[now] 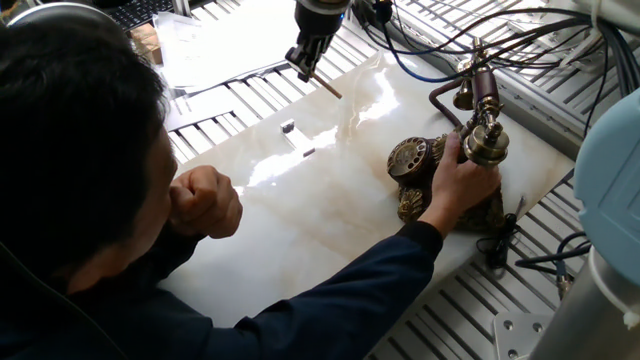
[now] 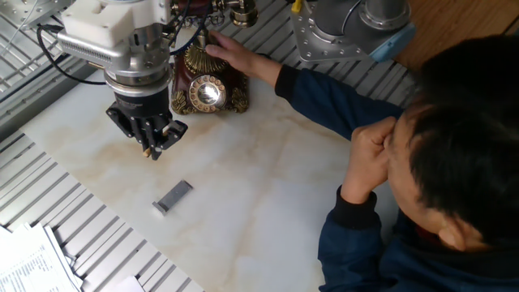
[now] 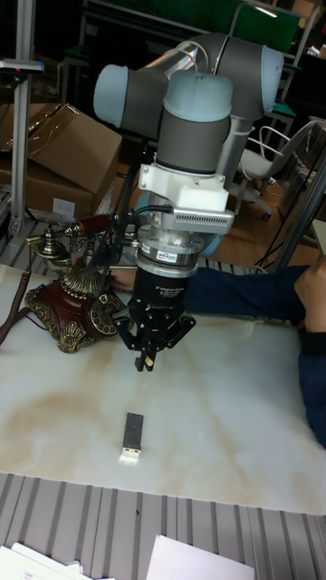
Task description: Dial a number on an old rotary phone
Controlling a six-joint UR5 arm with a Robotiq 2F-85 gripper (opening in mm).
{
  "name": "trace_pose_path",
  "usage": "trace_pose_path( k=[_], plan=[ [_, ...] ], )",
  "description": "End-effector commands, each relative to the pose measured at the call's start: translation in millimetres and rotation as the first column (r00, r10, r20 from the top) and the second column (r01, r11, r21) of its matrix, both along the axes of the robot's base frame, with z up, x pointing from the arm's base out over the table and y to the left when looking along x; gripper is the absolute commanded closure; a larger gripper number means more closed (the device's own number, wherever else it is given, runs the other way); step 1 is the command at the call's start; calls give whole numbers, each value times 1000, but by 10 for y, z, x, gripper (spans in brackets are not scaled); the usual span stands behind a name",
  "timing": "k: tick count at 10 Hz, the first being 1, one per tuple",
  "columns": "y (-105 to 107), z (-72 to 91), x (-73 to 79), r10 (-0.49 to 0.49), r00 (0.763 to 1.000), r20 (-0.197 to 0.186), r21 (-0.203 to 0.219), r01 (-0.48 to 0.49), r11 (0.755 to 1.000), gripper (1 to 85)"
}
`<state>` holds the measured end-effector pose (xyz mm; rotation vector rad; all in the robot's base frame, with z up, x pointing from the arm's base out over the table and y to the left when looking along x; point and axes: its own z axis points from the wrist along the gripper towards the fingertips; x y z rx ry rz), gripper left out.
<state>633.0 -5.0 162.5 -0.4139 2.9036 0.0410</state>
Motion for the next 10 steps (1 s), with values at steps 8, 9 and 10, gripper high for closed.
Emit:
trace_pose_path(
  k=[8, 9, 10],
  plan=[
    [-436, -201, -916, -12, 1000, 27, 57, 10, 998, 837],
    [-446, -194, -959, -7, 1000, 8, 50, 6, 999, 837],
    [-437, -170, -970, 0, 1000, -10, 35, 1, 999, 837]
  ],
)
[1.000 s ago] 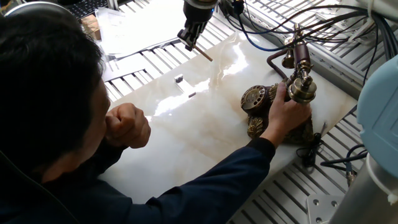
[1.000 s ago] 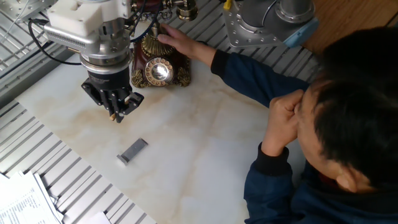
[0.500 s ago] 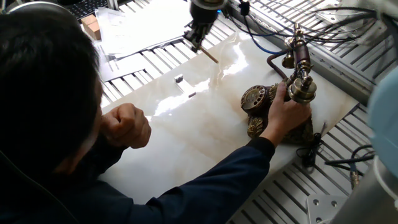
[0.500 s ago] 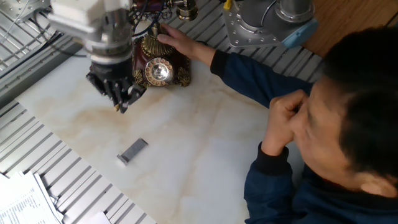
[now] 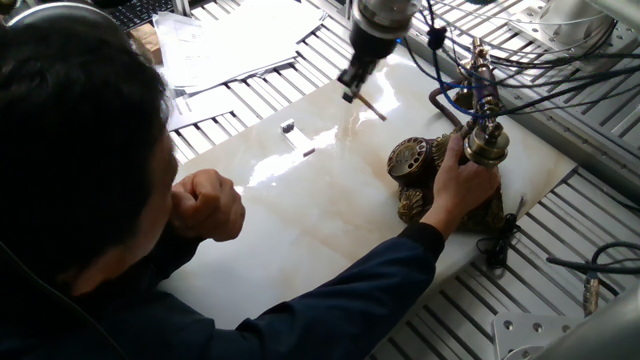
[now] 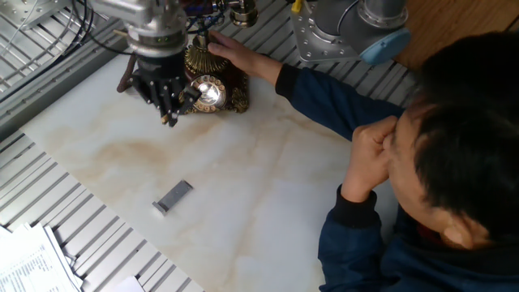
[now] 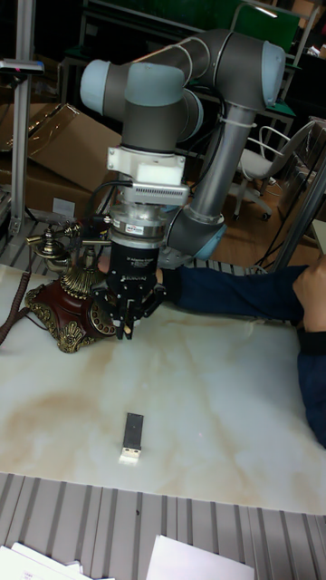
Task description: Dial a number on an old rotary phone
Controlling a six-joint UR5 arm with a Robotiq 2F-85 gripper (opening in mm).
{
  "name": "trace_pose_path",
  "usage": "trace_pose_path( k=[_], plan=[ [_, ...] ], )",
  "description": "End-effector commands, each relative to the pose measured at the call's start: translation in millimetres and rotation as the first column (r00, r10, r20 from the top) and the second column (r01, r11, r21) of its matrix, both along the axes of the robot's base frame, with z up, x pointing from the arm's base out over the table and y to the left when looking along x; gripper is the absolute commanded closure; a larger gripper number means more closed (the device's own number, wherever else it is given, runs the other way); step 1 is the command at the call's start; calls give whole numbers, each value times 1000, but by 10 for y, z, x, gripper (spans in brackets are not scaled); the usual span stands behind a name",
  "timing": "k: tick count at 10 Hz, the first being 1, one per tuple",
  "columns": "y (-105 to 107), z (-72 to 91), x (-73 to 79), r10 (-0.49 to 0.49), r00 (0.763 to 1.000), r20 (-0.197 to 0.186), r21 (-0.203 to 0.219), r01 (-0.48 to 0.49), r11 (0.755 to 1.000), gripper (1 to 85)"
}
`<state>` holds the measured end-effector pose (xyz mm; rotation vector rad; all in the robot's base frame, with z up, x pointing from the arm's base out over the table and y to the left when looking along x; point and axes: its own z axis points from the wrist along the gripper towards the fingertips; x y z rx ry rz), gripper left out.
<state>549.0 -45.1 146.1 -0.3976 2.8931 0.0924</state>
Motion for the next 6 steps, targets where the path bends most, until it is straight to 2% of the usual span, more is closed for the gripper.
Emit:
trace_pose_path(
  k=[1, 2, 4, 5, 6],
  plan=[
    [-103, -6, -144, 26, 999, -25, -36, -26, 999, 837],
    [-193, -13, -156, 59, 998, -30, -78, -61, 995, 837],
    [-358, -9, -141, 53, 998, -27, -141, -56, 988, 837],
    [-271, 7, -55, 51, 999, 8, -109, -50, 993, 837],
    [-275, 4, -66, 50, 999, 4, -110, -49, 993, 837]
  ],
)
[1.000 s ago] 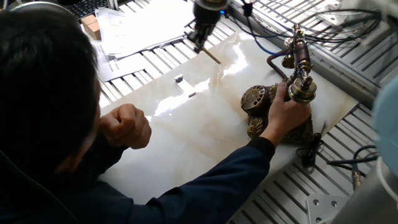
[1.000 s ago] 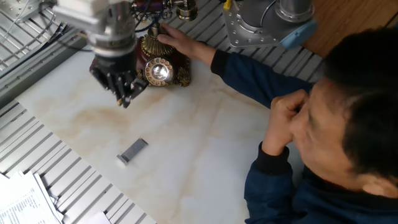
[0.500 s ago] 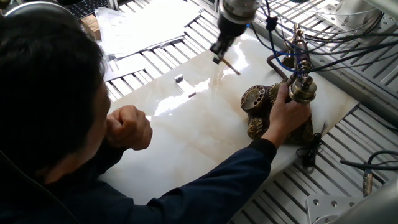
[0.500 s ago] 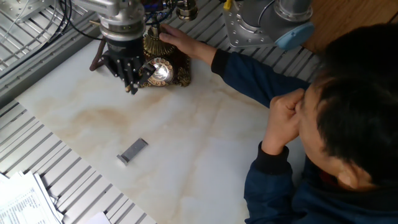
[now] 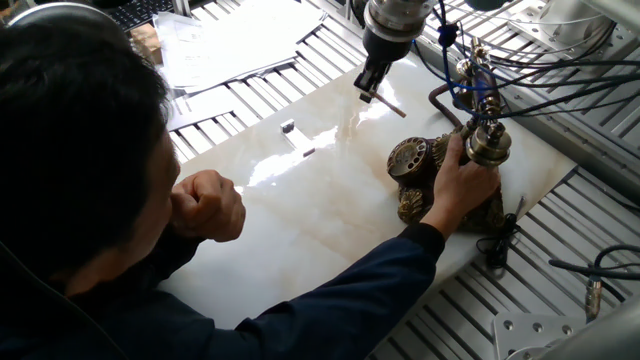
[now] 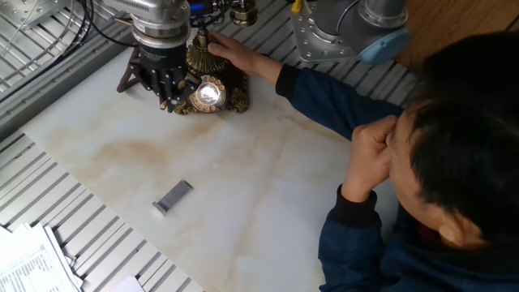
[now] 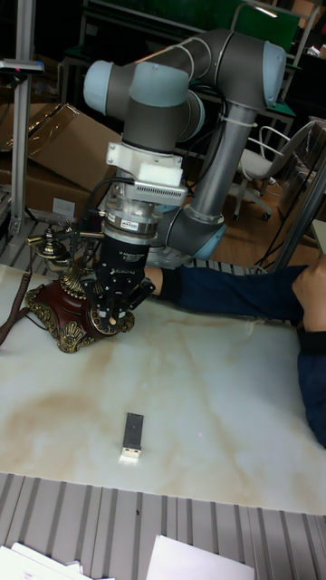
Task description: Dial a number on an old rotary phone
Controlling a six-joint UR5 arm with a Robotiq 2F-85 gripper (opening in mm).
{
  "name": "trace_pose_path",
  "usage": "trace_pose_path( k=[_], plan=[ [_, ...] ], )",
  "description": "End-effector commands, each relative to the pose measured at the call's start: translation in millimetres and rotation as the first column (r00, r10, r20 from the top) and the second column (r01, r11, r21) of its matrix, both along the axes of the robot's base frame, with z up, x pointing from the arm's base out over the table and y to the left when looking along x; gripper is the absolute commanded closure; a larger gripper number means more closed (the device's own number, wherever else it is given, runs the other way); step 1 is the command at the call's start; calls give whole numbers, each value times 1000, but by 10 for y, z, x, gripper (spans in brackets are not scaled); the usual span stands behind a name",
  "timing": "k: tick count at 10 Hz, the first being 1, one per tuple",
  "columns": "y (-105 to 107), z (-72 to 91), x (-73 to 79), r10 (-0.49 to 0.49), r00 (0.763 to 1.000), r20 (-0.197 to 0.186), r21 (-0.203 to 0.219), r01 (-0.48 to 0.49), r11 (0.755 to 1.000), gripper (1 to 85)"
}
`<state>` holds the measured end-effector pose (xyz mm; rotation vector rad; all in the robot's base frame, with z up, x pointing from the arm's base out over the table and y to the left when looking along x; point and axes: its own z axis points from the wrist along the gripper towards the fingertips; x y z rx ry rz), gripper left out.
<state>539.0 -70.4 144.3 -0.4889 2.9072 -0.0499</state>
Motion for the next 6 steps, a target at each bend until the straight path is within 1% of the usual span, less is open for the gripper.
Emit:
trace_pose_path(
  k=[1, 4, 6],
  plan=[
    [-14, 14, -5, -16, 1000, 2, 2, 16, 1000, 837],
    [100, 11, -32, -32, 999, -10, 49, 33, 998, 837],
    [121, 44, -112, -66, 998, -13, 71, 67, 995, 837]
  ],
)
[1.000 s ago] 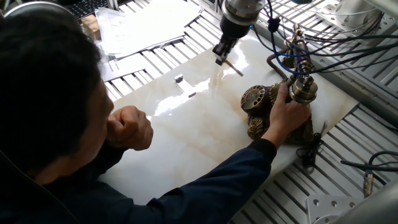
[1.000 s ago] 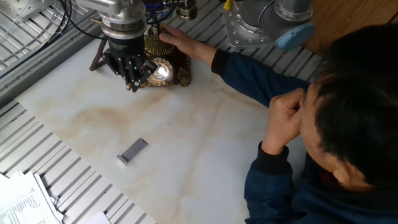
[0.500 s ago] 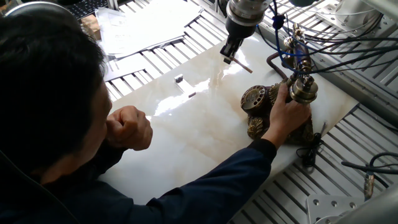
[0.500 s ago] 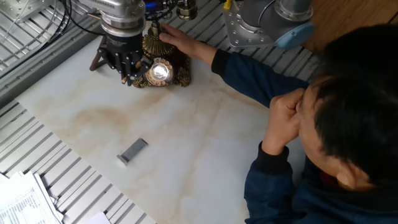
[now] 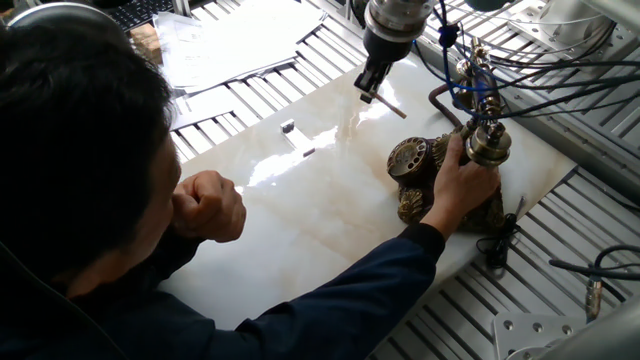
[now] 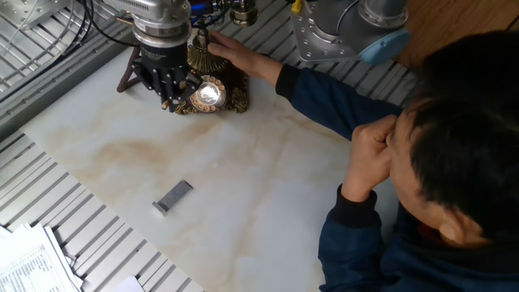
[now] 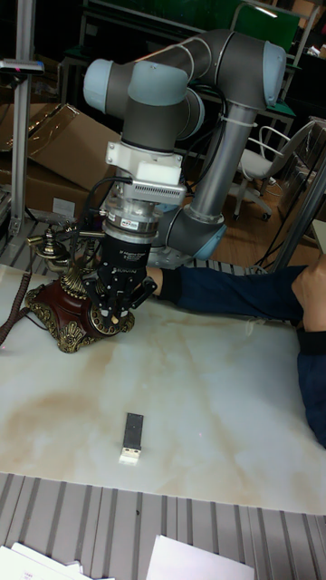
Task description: Dial a number on an old rotary phone
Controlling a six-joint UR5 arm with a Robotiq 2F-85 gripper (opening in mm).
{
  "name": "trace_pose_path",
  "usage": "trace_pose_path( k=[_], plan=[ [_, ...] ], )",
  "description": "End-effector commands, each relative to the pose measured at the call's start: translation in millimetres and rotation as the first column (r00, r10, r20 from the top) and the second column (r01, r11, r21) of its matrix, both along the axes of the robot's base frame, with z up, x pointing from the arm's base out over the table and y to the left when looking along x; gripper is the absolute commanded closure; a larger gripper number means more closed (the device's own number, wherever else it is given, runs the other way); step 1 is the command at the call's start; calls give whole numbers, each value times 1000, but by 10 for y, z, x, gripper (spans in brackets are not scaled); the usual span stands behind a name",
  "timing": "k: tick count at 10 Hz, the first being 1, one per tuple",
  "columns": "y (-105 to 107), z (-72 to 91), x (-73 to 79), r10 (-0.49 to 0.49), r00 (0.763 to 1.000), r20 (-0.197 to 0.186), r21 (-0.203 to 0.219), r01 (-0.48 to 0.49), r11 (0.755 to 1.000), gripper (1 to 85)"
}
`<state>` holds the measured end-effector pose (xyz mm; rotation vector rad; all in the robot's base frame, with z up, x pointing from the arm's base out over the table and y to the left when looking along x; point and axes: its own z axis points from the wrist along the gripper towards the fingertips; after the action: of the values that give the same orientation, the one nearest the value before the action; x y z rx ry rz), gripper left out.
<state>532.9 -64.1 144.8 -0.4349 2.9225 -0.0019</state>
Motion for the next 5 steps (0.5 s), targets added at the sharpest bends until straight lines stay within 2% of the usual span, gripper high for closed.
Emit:
trace_pose_path(
  k=[1, 3, 5],
  plan=[
    [128, 39, -113, -53, 999, -9, 77, 54, 996, 837],
    [169, -13, -181, -61, 998, -10, 109, 61, 992, 837],
    [190, -42, -224, -45, 999, -17, 105, 46, 993, 837]
  ],
)
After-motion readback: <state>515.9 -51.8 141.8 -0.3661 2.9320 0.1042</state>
